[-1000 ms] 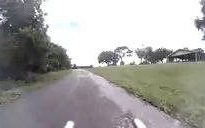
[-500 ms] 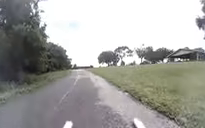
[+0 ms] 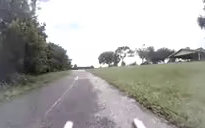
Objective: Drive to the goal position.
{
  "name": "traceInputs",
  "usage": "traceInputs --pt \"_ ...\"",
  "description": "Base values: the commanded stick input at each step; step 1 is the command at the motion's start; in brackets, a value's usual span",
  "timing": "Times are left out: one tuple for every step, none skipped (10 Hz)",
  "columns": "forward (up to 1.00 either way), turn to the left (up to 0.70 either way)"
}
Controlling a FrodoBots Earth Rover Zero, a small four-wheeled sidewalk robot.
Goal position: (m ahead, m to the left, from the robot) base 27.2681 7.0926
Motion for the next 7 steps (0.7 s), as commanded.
traceInputs --pt "0.70 0.00" --pt "0.70 0.00" --pt "0.70 0.00" --pt "0.70 0.00" --pt "0.70 0.00" --pt "0.70 0.00" --pt "0.70 0.00"
